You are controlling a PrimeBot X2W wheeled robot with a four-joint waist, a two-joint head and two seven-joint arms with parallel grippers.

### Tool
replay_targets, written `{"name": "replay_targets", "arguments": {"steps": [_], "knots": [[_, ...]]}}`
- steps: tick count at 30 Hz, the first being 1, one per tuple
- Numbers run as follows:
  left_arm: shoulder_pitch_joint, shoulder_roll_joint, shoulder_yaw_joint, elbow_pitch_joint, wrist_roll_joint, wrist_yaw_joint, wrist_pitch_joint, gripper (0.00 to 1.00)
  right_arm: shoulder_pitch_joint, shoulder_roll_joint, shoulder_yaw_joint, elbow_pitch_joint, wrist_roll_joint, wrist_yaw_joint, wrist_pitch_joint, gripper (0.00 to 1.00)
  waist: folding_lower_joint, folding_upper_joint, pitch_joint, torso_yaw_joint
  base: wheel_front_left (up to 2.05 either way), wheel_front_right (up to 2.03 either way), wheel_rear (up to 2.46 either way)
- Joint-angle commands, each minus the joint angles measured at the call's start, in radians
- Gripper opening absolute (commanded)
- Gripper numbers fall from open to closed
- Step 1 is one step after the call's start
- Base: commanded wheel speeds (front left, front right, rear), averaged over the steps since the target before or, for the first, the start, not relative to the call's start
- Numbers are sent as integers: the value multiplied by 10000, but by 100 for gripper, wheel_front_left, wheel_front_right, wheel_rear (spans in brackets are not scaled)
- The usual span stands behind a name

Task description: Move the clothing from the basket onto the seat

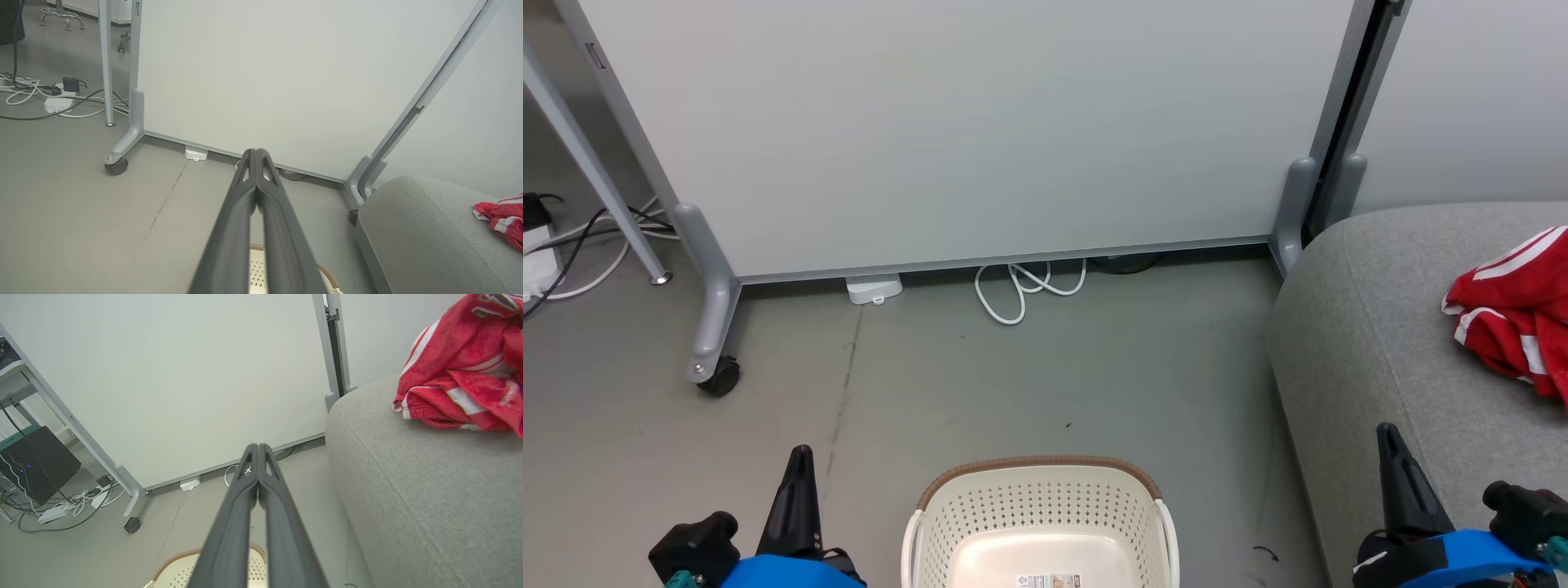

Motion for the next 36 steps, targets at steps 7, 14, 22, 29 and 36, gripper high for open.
{"name": "replay_targets", "arguments": {"steps": [7,14,22,29,36], "knots": [[-489,3,235,-211,-1521,-95,368,0,-342,-19,-36,-222,1597,1,354,0,0,-1,26,-35,0,0,0],[-599,-13,375,-235,-2616,-131,643,0,-423,-16,-58,-238,2731,1,630,0,0,-1,49,-64,0,0,0],[-697,-27,517,-255,-3631,-162,902,0,-510,-13,-83,-248,3779,2,890,0,0,-1,72,-94,0,0,0],[-783,-43,642,-271,-4566,-190,1146,0,-577,-10,-107,-257,4757,2,1132,0,0,-1,95,-124,0,0,0],[-872,-55,763,-287,-5440,-222,1377,0,-639,-7,-130,-263,5651,2,1362,0,0,-1,117,-154,0,0,0]]}}
